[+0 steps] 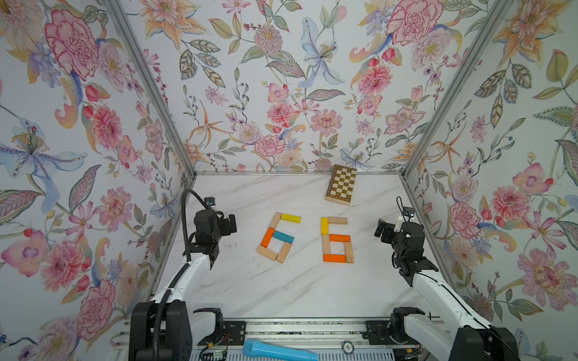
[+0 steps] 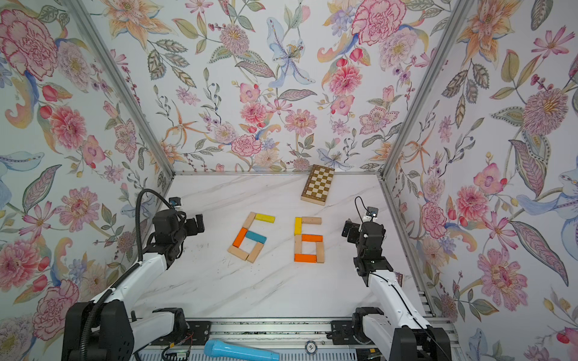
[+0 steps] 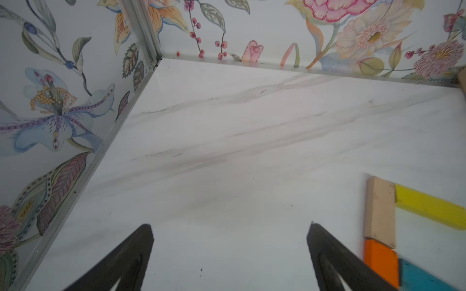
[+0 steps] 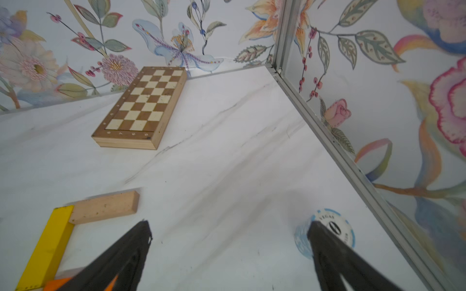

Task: Assemble the number 6 with building blocks
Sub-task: Reset both arms

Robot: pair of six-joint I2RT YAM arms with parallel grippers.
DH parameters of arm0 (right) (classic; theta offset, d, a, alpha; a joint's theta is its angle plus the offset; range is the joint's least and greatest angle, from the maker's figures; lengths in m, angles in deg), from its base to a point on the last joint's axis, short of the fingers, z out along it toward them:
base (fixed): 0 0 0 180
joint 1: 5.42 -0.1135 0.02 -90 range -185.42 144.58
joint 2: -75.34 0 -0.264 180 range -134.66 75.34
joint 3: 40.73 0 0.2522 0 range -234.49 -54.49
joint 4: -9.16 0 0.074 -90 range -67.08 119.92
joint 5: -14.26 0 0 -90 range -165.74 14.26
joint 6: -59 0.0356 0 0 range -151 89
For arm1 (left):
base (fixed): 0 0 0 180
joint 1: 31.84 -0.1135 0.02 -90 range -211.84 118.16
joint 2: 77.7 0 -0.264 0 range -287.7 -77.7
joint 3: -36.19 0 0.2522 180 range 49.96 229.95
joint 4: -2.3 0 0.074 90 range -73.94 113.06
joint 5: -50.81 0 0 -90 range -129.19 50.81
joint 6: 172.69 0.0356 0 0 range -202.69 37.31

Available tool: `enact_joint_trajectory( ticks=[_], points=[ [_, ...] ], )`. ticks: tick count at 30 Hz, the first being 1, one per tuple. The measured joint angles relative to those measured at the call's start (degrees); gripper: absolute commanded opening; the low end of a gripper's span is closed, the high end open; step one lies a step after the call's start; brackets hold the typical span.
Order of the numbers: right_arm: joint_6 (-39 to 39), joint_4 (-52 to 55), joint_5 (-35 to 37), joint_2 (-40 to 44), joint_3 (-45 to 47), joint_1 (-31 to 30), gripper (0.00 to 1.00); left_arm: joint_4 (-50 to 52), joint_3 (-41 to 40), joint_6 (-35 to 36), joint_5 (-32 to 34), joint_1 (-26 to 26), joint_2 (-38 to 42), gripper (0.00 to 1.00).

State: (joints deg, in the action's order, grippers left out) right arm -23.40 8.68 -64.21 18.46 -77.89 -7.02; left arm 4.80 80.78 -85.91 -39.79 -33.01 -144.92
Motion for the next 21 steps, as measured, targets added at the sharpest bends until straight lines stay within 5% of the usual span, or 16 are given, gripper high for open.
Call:
enact_joint_trajectory(
  ticks=[4, 10, 21],
  points=[
    [-1.9, -10.6, -0.1, -2.2, 7.6, 3.0, 0.99, -14.6, -12.3, 0.6, -0.2, -4.3, -0.9, 0.99],
    [-3.7, -26.4, -0.7, -11.6, 13.0, 3.3, 0.99, -34.7, -13.9, -0.6, -3.7, -5.7, -12.2, 0.99],
    [-5.9, -52.2, -3.1, -31.0, 12.5, 1.4, 0.99, -52.8, -14.8, 2.4, 5.7, 1.9, -21.4, 0.99]
  ],
)
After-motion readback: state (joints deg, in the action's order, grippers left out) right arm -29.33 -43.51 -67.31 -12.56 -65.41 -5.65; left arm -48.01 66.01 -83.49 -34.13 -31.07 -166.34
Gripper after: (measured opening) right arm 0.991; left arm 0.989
